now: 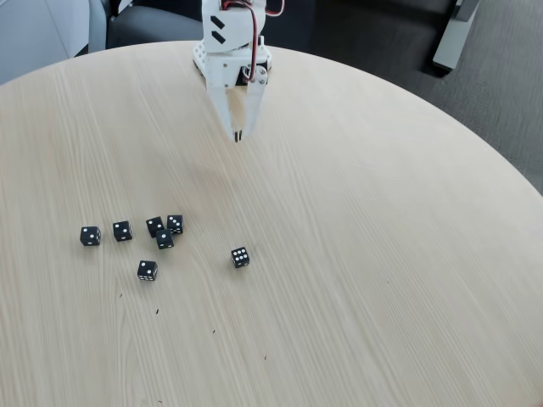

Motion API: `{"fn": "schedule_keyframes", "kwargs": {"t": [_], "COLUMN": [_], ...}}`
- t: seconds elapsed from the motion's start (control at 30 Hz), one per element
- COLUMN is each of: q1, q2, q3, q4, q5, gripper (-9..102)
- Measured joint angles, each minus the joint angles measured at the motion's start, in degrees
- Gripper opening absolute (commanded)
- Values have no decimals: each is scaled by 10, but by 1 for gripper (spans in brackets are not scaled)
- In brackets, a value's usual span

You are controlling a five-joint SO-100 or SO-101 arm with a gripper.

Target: Pick up the dice with number 6

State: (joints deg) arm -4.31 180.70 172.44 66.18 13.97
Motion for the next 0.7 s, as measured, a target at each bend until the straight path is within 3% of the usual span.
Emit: {"fn": "schedule_keyframes", "kwargs": {"t": [0.47,0.7], "q1": [0,0], "q2": [-33,-130], "q3": [-4,-113], "q4": [0,-1], "q5": [-5,38], "gripper": [0,0]}}
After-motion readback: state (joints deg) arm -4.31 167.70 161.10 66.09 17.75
